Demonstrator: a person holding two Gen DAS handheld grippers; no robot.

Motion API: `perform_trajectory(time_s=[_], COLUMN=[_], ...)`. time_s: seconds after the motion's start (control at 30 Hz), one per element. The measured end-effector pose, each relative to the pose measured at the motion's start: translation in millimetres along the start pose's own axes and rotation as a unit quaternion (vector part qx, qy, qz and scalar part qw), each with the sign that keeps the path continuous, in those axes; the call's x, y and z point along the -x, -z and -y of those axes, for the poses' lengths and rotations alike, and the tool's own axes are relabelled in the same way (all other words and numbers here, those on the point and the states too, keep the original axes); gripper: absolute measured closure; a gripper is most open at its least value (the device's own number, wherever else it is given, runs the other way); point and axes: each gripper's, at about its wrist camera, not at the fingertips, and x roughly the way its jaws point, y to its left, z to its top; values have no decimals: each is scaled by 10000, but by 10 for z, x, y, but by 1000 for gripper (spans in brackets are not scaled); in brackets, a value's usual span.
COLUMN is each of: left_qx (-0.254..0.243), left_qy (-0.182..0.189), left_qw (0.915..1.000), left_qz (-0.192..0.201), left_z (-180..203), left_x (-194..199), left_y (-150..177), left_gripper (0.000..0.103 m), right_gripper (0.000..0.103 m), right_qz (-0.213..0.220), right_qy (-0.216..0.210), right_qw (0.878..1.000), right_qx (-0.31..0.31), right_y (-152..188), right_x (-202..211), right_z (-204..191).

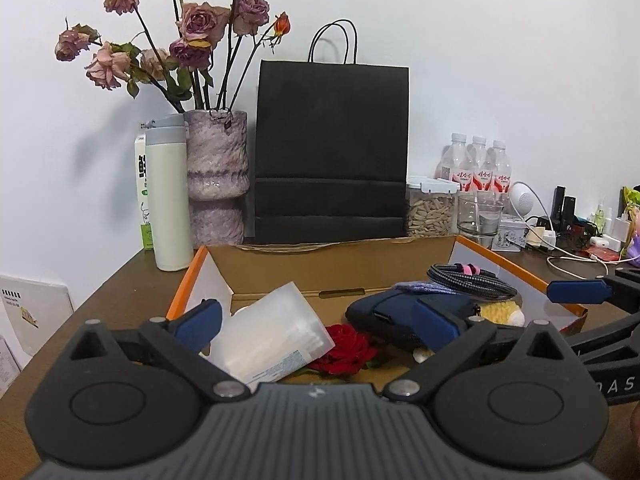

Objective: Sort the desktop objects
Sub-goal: 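Move the left tool toward the loose items while the right approaches the orange piece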

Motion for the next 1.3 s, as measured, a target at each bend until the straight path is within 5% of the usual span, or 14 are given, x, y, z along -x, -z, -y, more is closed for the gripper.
perform_trajectory(time_s=[0.53, 0.97, 1.1, 1.3], left_qx=[262, 303, 342, 356], left_qy=[-449, -577, -596, -674], left_qw=[9986, 9975, 9970, 9960], left_qz=[44, -278, -351, -469], left_z=[-245, -450, -532, -650], left_x=[384, 593, 639, 665], left_y=[98, 306, 350, 379], left_gripper=[0, 0, 0, 0], right_gripper=[3, 4, 11, 39], right_qz=[173, -331, -464, -745], right_qy=[56, -394, -687, -899], right_qw=[9998, 9979, 9948, 9901], right_qx=[87, 382, 588, 785], right_y=[202, 410, 442, 452], right_x=[422, 469, 459, 348], right_z=[-99, -384, -533, -728])
